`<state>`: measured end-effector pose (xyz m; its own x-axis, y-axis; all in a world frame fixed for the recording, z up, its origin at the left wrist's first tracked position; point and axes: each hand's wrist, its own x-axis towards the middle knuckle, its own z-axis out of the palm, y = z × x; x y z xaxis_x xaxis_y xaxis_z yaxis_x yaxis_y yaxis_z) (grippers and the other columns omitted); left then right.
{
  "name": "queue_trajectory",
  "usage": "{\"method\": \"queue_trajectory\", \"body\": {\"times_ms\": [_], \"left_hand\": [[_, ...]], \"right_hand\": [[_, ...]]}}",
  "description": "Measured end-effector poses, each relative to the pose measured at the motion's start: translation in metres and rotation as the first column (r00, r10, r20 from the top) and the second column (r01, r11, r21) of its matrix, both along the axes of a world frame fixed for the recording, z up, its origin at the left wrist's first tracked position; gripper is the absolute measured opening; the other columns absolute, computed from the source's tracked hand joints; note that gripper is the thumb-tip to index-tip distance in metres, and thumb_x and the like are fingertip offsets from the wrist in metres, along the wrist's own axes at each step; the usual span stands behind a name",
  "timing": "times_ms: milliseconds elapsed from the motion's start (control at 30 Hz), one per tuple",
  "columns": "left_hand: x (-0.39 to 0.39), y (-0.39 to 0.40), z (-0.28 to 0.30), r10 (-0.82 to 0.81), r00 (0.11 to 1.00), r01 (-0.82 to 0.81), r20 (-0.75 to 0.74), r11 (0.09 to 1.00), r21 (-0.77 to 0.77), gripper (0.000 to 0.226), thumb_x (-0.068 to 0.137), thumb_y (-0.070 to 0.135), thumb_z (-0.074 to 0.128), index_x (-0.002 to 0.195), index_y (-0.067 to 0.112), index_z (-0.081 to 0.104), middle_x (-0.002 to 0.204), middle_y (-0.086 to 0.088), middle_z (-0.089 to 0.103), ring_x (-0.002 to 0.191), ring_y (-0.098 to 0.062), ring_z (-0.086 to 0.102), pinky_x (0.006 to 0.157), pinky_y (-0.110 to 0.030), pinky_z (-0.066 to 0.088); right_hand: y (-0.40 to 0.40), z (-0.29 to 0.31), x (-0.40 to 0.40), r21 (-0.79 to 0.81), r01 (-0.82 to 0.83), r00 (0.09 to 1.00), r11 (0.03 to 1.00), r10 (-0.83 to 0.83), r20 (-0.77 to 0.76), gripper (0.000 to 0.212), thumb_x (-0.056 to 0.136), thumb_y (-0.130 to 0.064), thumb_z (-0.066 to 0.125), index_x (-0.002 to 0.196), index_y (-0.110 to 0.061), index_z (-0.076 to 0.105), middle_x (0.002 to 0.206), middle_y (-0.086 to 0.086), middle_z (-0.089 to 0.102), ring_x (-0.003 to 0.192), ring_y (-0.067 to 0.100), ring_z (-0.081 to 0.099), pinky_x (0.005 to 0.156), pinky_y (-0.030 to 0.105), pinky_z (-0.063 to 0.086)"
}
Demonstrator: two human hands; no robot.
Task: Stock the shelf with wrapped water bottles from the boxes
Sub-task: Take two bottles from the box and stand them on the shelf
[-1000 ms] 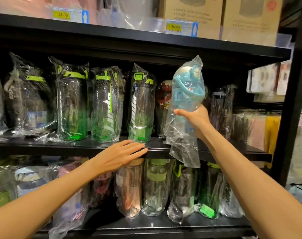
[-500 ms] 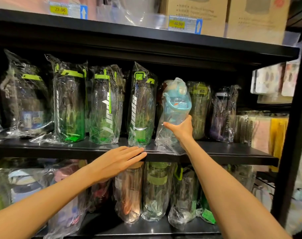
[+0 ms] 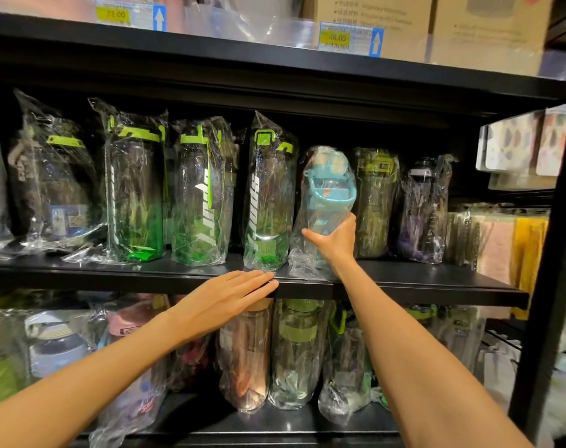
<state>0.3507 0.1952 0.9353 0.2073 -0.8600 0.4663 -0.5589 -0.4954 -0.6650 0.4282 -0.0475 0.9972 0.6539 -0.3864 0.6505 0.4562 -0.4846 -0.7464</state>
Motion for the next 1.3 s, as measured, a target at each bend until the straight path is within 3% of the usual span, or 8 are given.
{"method": "queue_trajectory", "body": {"times_ms": [200, 467, 600, 667, 767, 1033, 1200, 1300], "left_hand": [[0.000, -0.001, -0.002, 0.000, 0.999, 0.001, 0.042, 0.999, -0.042, 0.078, 0.076, -0.007, 0.030, 0.147, 0.007, 0.001, 0.134, -0.009, 0.054, 0.117, -0.020, 0.056, 0.097, -0.031, 0.046], [-0.001, -0.001, -0.004, 0.005, 1.000, -0.004, 0.014, 0.999, -0.048, 0.100, 0.066, -0.008, 0.053, 0.148, 0.007, -0.002, 0.133, -0.011, 0.055, 0.116, -0.022, 0.057, 0.096, -0.032, 0.048], [-0.001, -0.003, -0.004, -0.005, 1.000, 0.006, 0.011, 0.998, -0.067, 0.076, 0.069, -0.011, 0.047, 0.141, 0.005, 0.031, 0.131, -0.012, 0.057, 0.115, -0.024, 0.058, 0.091, -0.034, 0.052], [-0.003, -0.003, -0.003, -0.022, 1.000, 0.024, 0.021, 0.997, -0.071, 0.066, 0.072, -0.012, 0.046, 0.136, 0.005, 0.038, 0.130, -0.012, 0.057, 0.115, -0.024, 0.058, 0.091, -0.034, 0.052], [-0.007, -0.004, 0.000, -0.004, 1.000, 0.004, 0.007, 0.998, -0.068, 0.079, 0.060, -0.013, 0.068, 0.133, 0.005, 0.046, 0.129, -0.010, 0.058, 0.113, -0.022, 0.059, 0.092, -0.032, 0.051], [-0.017, -0.006, 0.006, 0.062, 0.997, -0.066, -0.052, 0.994, -0.090, 0.088, 0.046, -0.013, 0.080, 0.128, 0.007, 0.056, 0.125, -0.008, 0.061, 0.108, -0.020, 0.063, 0.085, -0.029, 0.052], [-0.025, 0.000, -0.001, 0.132, 0.989, -0.139, -0.072, 0.985, -0.106, 0.079, 0.069, 0.016, 0.082, 0.138, 0.014, 0.044, 0.137, -0.008, 0.053, 0.120, -0.020, 0.055, 0.092, -0.034, 0.050], [-0.038, 0.011, -0.003, 0.140, 0.988, -0.148, -0.068, 0.980, -0.133, 0.069, 0.076, 0.021, 0.077, 0.137, 0.013, 0.047, 0.138, -0.009, 0.051, 0.122, -0.021, 0.054, 0.096, -0.036, 0.048]], "right_hand": [[0.007, -0.001, -0.002, 0.002, 0.050, 0.999, 0.999, -0.050, 0.006, 0.094, 0.059, -0.030, 0.089, 0.131, -0.004, 0.034, 0.131, 0.011, 0.044, 0.123, 0.028, 0.044, 0.103, 0.042, 0.040], [0.010, -0.002, -0.008, -0.012, 0.059, 0.998, 0.998, -0.059, 0.008, 0.092, 0.061, -0.029, 0.088, 0.130, -0.004, 0.033, 0.131, 0.012, 0.043, 0.124, 0.028, 0.042, 0.104, 0.039, 0.038], [0.010, -0.003, -0.011, -0.033, 0.069, 0.997, 0.997, -0.070, -0.023, 0.107, 0.061, -0.038, 0.087, 0.140, -0.004, 0.023, 0.140, 0.013, 0.037, 0.130, 0.030, 0.036, 0.107, 0.042, 0.034], [0.009, -0.002, -0.015, -0.028, 0.051, 0.996, 0.998, -0.053, -0.068, 0.120, 0.060, -0.047, 0.085, 0.146, -0.007, 0.011, 0.150, 0.012, 0.027, 0.137, 0.030, 0.028, 0.111, 0.045, 0.027], [0.009, -0.001, -0.020, 0.040, 0.001, 0.996, 0.999, 0.002, -0.085, 0.128, 0.057, -0.056, 0.082, 0.149, -0.015, 0.004, 0.156, 0.008, 0.016, 0.141, 0.029, 0.021, 0.114, 0.052, 0.018], [0.004, 0.006, -0.031, 0.149, -0.003, 0.997, 0.989, 0.014, -0.071, 0.108, 0.063, -0.057, 0.078, 0.144, -0.017, 0.018, 0.148, 0.005, 0.035, 0.132, 0.025, 0.039, 0.113, 0.052, 0.021], [-0.005, 0.009, -0.046, 0.079, 0.048, 0.993, 0.996, -0.039, -0.111, 0.106, 0.068, -0.057, 0.074, 0.147, -0.015, 0.018, 0.152, 0.005, 0.027, 0.137, 0.025, 0.032, 0.114, 0.050, 0.018], [-0.010, 0.001, -0.060, -0.004, 0.151, 0.986, 0.989, -0.151, -0.067, 0.088, 0.077, -0.052, 0.068, 0.144, -0.012, 0.027, 0.149, 0.006, 0.032, 0.135, 0.026, 0.034, 0.112, 0.049, 0.019]]}}
